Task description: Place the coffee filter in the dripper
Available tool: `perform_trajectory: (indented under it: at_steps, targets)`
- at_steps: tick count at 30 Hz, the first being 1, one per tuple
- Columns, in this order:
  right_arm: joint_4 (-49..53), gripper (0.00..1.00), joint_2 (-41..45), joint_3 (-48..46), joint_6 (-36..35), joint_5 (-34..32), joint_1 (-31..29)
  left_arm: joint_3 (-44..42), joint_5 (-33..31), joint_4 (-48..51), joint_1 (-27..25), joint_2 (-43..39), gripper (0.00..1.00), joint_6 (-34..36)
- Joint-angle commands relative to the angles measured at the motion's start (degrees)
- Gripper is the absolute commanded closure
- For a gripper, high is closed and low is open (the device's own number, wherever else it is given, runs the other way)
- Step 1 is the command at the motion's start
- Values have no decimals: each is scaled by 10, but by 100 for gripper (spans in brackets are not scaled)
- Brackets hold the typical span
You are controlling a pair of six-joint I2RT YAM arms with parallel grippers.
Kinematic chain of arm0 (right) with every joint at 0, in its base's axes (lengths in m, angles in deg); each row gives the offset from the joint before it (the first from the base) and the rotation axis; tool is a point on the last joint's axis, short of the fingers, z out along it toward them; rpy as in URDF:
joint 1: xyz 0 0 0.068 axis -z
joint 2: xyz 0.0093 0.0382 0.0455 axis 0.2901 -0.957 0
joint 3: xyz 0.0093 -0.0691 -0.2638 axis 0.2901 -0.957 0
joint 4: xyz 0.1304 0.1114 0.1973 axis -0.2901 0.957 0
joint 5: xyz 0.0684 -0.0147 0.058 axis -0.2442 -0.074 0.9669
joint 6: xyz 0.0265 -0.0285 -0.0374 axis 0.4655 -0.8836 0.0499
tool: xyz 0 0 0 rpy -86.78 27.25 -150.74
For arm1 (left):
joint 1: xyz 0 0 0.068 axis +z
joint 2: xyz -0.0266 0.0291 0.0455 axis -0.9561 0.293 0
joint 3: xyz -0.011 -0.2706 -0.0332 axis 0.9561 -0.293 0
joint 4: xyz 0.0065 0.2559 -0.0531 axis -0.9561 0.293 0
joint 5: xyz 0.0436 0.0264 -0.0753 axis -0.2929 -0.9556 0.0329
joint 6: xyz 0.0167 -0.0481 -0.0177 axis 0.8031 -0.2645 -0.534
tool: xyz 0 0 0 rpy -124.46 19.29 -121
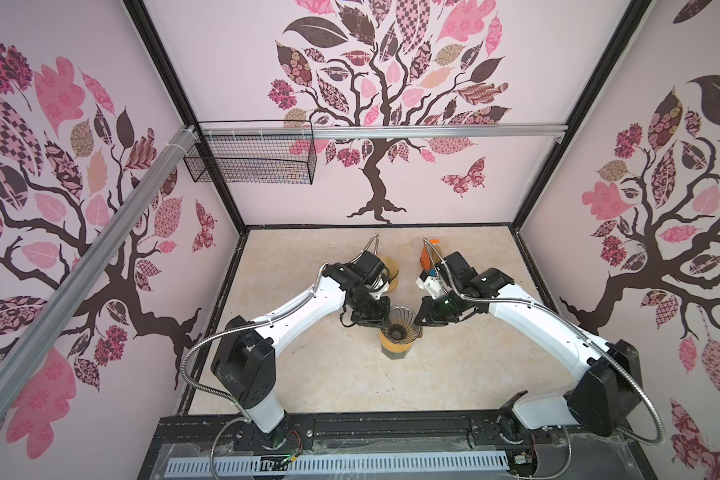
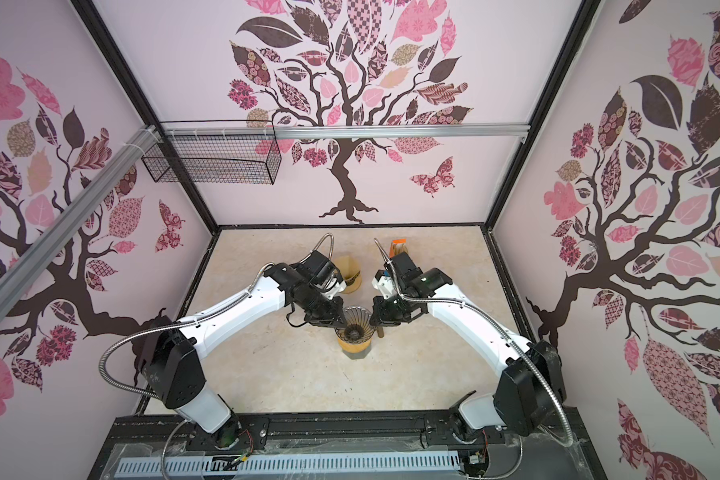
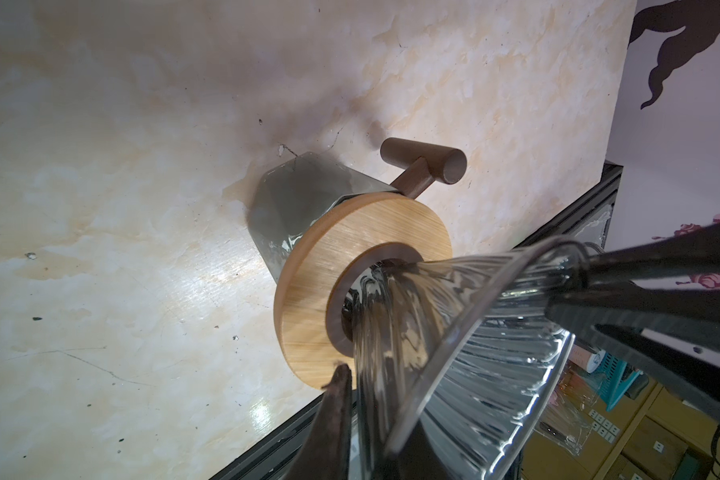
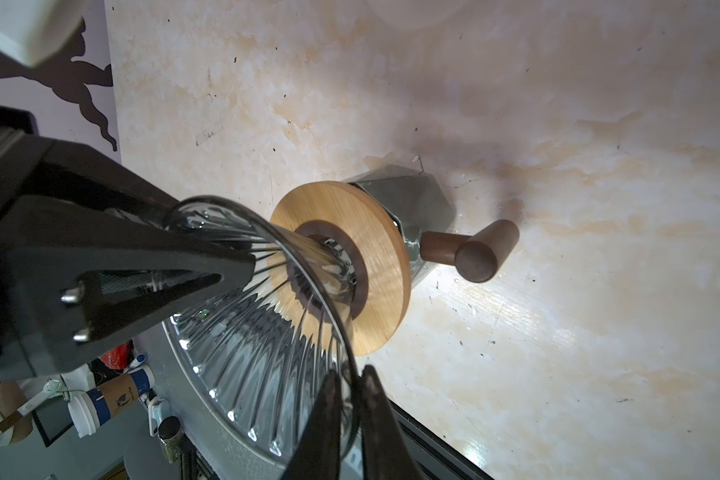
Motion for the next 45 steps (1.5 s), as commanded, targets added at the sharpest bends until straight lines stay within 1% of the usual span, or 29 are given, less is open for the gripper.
perform_trajectory:
  at_steps: [1, 6, 12, 16, 22, 27, 33, 42, 45]
  targets:
    - [4, 89, -9, 4, -5, -2, -3, 3, -7, 5, -2, -21, 81, 9]
    - [4, 91, -10, 4, -2, -5, -3, 13, -13, 14, -2, -28, 77, 9]
    - [4, 92, -12, 7, -2, -4, -2, 29, -22, 17, -1, -42, 67, 5]
    - [5, 92, -13, 8, -1, -8, -3, 34, -34, 27, -2, -51, 66, 4]
    - [6, 92, -10, 8, 2, -13, -3, 24, -57, 47, -1, -76, 65, 4]
    - [6, 92, -8, 11, 5, -15, -3, 1, -57, 44, -1, -91, 68, -5]
    - [8, 92, -10, 12, 6, -17, -3, -6, -52, 44, 0, -84, 73, -9]
    - [9, 92, -12, 15, 6, -17, -2, -14, -47, 50, -1, -66, 73, -11]
    - [9, 92, -12, 15, 6, -18, -2, -16, -40, 47, -1, -63, 75, -11]
